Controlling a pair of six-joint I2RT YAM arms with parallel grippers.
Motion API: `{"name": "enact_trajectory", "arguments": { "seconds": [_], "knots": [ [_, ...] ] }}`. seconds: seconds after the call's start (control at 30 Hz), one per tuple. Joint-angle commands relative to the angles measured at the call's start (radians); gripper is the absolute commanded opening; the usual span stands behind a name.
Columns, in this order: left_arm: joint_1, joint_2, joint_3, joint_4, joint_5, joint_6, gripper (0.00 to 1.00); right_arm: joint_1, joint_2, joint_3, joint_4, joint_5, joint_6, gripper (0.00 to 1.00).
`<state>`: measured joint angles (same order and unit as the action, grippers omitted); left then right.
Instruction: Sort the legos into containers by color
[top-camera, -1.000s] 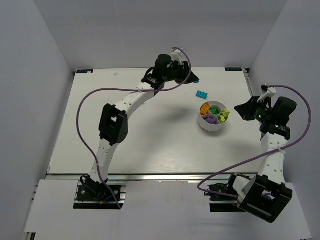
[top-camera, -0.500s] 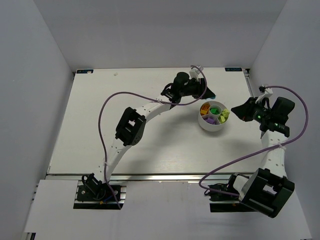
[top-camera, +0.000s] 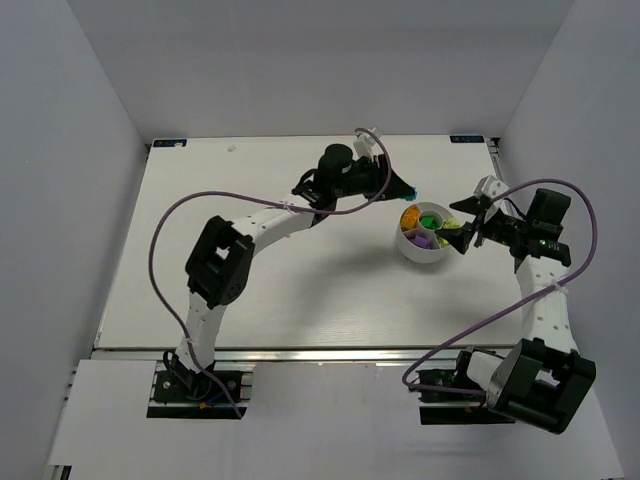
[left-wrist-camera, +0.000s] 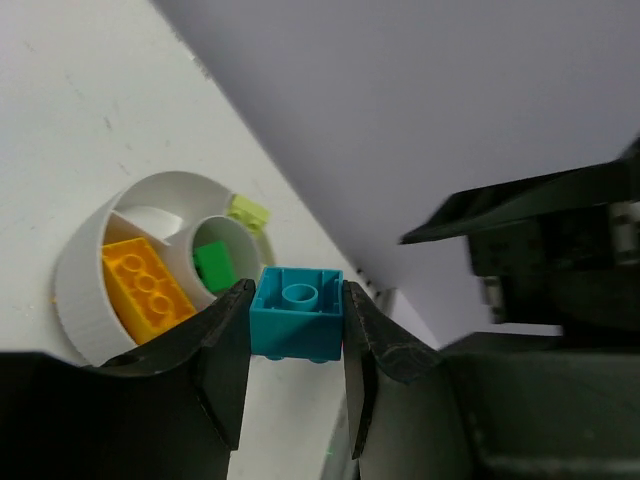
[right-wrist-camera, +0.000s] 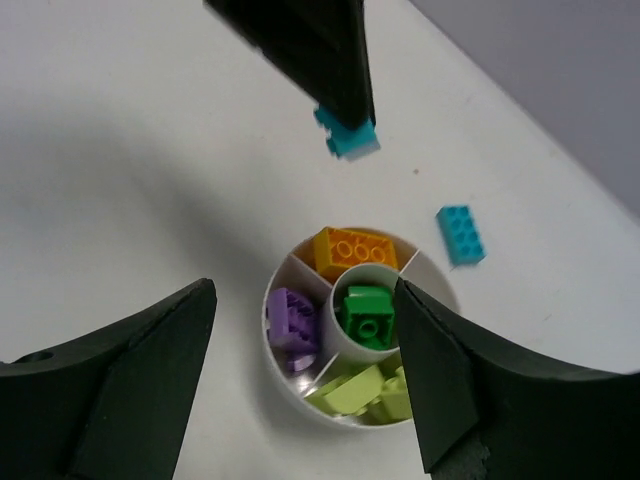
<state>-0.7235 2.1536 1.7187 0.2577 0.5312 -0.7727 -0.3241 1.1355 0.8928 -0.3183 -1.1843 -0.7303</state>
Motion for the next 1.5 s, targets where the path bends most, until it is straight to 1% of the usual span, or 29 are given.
{"name": "enact_trajectory", "arguments": {
  "seconds": [0.0, 0.03, 0.1, 0.17, 0.2, 0.23, 0.3, 0.53, 0.67, 0.83, 1.0, 1.1, 1.2, 1.3, 1.4, 1.43, 1.47],
  "knots": [
    [0.019, -0.202, -0.05, 0.023, -0.017, -0.085, 0.0, 0.04, -0.056, -0.009, 0.064, 0.002, -0.309, 0.77],
    [0.019, -0.24, -0.063, -0.027, -0.014, -0.1, 0.0, 0.069, -0.043, 0.055, 0.012, -0.02, -0.349, 0.77],
    [0.019, -0.264, -0.073, -0.064, 0.009, -0.137, 0.0, 0.106, -0.014, 0.11, -0.091, -0.029, -0.434, 0.77],
    [0.019, -0.29, -0.112, -0.103, 0.033, -0.187, 0.0, 0.14, -0.017, 0.145, -0.091, -0.023, -0.423, 0.77],
    [0.019, -0.299, -0.135, -0.097, 0.039, -0.204, 0.0, 0.155, -0.013, 0.162, -0.076, -0.02, -0.37, 0.76],
    [0.019, -0.322, -0.19, -0.063, 0.044, -0.232, 0.0, 0.163, -0.01, 0.172, -0.062, -0.017, -0.342, 0.76],
    [0.019, -0.336, -0.226, -0.041, 0.052, -0.243, 0.0, 0.178, -0.008, 0.187, -0.03, -0.018, -0.285, 0.76],
    [0.019, -0.334, -0.238, -0.012, 0.092, -0.28, 0.0, 0.238, -0.016, 0.201, 0.076, -0.009, -0.094, 0.74],
    [0.019, -0.327, -0.229, -0.003, 0.095, -0.287, 0.0, 0.289, -0.01, 0.195, 0.072, -0.011, -0.083, 0.74],
    [0.019, -0.308, -0.22, 0.018, 0.115, -0.307, 0.0, 0.387, -0.006, 0.179, 0.065, 0.075, -0.098, 0.75],
    [0.01, -0.305, -0.22, 0.021, 0.125, -0.309, 0.0, 0.433, 0.01, 0.169, 0.139, 0.167, -0.049, 0.75],
    [0.01, -0.316, -0.228, 0.028, 0.128, -0.304, 0.0, 0.451, 0.021, 0.172, 0.156, 0.236, -0.038, 0.75],
    [0.01, -0.328, -0.243, 0.034, 0.127, -0.304, 0.0, 0.462, 0.03, 0.17, 0.163, 0.271, -0.032, 0.74],
    [0.01, -0.334, -0.246, 0.037, 0.133, -0.303, 0.0, 0.465, 0.03, 0.158, 0.173, 0.282, -0.029, 0.72],
    [0.01, -0.333, -0.246, 0.038, 0.138, -0.304, 0.0, 0.47, 0.023, 0.144, 0.194, 0.282, -0.021, 0.61],
    [0.019, -0.333, -0.246, 0.035, 0.136, -0.303, 0.0, 0.471, 0.023, 0.146, 0.196, 0.284, -0.021, 0.52],
    [0.019, -0.336, -0.249, 0.038, 0.136, -0.303, 0.0, 0.473, 0.024, 0.147, 0.188, 0.288, -0.024, 0.48]
  ]
}}
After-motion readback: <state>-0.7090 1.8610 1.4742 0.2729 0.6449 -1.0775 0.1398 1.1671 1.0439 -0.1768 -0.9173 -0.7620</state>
